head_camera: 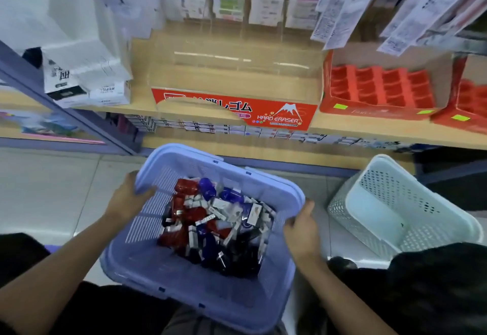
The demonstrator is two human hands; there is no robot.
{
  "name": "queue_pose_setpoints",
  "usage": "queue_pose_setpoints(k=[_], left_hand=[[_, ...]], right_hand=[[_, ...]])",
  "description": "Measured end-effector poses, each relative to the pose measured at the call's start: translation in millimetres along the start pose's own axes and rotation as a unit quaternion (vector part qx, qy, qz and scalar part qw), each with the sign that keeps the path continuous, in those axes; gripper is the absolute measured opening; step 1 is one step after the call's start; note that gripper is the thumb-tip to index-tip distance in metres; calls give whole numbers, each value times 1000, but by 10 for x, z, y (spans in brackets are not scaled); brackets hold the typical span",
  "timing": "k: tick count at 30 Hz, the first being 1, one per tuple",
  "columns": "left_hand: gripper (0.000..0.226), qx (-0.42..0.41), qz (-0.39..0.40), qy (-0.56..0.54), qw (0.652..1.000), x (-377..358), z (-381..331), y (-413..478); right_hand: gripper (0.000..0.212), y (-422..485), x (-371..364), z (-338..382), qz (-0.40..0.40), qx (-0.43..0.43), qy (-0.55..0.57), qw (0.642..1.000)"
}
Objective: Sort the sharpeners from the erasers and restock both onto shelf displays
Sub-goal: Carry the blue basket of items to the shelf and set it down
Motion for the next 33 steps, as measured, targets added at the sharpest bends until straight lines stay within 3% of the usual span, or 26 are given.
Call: queue_pose_setpoints(k=[2,6,10,17,24,26,27,29,31,33], left_hand=[[51,10,-1,6,1000,11,72,-60],[72,-31,-12,27,999,-45,61,-56],[74,-21,-40,70,997,-125,49,-45],[70,-49,-35,-8,998,-279,12,-22],[69,-76,8,-16,997,-376,-237,107],[72,-80,16,0,997,-332,-313,118],[74,-105,-6,31,994,-295,-378,87],[72,-210,-75,92,971,-261,-601,-35],[60,-289,-69,88,951,-421,-780,-98],[45,-270,47,23,961,-753,-842,-44]], right_hand=[[41,-94,73,0,-23,-32,28,999],[37,-267,37,-54,-90,-44,9,995],[30,-219,-6,-14,-93,5,9,996],[34,504,383,145,-77,76,-51,993],[42,874,538,133,-71,46,-63,994],[43,841,587,198,-110,39,-128,985],[44,785,591,293,-155,70,-184,968],[42,617,422,554,-196,211,-214,933],[32,596,24,664,-99,296,-153,938],[36,748,-374,525,32,197,-49,979]])
Point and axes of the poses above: each hand's wrist, its own y-axis towards the middle knuckle, its own x-axis out of the back of the hand, z = x × y, the point moved 6 cm from there along y, towards the middle knuckle, and after that the axes turned 7 degrees about x, right-handed, at the moved point
